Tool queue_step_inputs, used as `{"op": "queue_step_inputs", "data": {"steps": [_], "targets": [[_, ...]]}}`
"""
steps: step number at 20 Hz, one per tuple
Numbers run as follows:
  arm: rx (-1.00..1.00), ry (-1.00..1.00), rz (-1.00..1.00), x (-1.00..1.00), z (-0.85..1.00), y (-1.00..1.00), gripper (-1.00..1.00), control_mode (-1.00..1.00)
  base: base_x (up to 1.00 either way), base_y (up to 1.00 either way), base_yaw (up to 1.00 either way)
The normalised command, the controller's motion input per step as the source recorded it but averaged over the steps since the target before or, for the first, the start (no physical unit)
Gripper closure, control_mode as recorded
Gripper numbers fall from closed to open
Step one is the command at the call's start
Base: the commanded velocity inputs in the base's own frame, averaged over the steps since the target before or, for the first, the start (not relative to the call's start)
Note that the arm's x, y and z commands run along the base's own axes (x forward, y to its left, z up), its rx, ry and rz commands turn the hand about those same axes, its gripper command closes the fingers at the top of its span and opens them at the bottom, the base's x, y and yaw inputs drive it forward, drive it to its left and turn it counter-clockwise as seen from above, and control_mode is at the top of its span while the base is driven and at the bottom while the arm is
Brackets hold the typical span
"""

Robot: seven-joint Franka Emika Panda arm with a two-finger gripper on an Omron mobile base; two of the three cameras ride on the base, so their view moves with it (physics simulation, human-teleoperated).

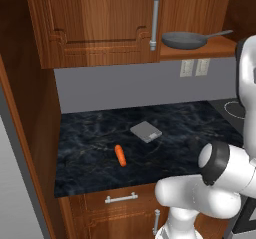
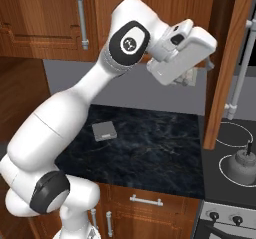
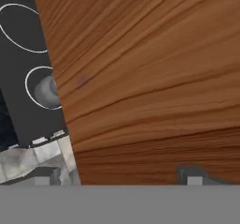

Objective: Pick the pan from the cabinet and place it on the stove. Then turn on the stove burner for the pan.

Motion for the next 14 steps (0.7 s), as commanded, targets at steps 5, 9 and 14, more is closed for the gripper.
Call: {"op": "queue_step_inputs", "data": {"steps": [5,9,14], "targets": [[0.14,-0.15,0.0,-0.24,0.0,0.08,-1.0,-1.0,0.0,0.0,0.0],[0.2,-0.19,0.0,-0.16,0.0,0.35,-1.0,-1.0,0.0,0.0,0.0],[0.21,-0.2,0.0,-0.02,-0.02,0.54,-1.0,-1.0,0.0,0.0,0.0]]}}
